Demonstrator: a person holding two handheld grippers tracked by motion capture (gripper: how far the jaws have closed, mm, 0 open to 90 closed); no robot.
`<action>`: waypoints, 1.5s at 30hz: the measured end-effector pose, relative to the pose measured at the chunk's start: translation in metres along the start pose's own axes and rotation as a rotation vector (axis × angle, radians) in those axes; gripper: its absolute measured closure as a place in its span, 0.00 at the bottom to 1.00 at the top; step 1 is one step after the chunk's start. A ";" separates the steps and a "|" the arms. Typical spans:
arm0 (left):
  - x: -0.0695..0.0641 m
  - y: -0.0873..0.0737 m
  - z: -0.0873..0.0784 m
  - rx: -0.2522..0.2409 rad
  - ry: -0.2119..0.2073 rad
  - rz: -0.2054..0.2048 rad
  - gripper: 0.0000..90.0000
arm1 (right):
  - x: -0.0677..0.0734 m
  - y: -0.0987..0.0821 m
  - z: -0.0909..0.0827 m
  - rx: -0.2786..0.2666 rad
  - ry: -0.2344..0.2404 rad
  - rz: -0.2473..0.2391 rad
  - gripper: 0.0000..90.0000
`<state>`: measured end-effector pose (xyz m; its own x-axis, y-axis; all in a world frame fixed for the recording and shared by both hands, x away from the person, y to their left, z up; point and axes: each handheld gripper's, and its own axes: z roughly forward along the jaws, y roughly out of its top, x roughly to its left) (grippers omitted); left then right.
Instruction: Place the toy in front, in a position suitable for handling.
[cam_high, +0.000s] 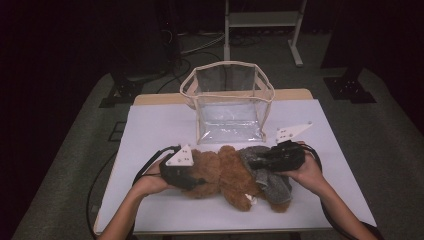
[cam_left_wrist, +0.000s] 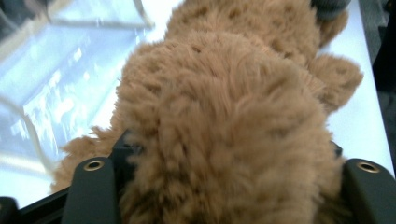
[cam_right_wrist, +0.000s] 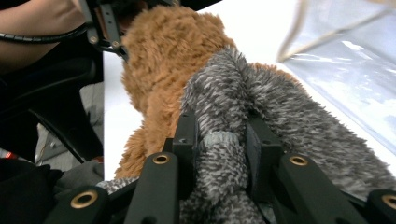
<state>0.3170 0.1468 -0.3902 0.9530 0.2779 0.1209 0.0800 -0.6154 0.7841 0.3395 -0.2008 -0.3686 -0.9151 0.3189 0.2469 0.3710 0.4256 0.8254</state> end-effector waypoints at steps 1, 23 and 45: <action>-0.001 -0.003 -0.001 -0.019 -0.002 -0.015 0.35 | 0.002 0.004 0.003 0.005 0.001 -0.012 0.76; -0.004 -0.013 -0.013 -0.066 -0.047 -0.006 0.28 | 0.000 0.027 -0.002 0.010 -0.031 -0.039 0.76; -0.003 0.002 -0.006 -0.030 -0.137 -0.017 0.32 | 0.023 0.015 0.020 0.083 0.012 -0.091 0.76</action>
<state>0.3128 0.1493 -0.3851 0.9828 0.1832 0.0251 0.0893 -0.5891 0.8031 0.3274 -0.1701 -0.3603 -0.9473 0.2656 0.1790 0.2973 0.5210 0.8001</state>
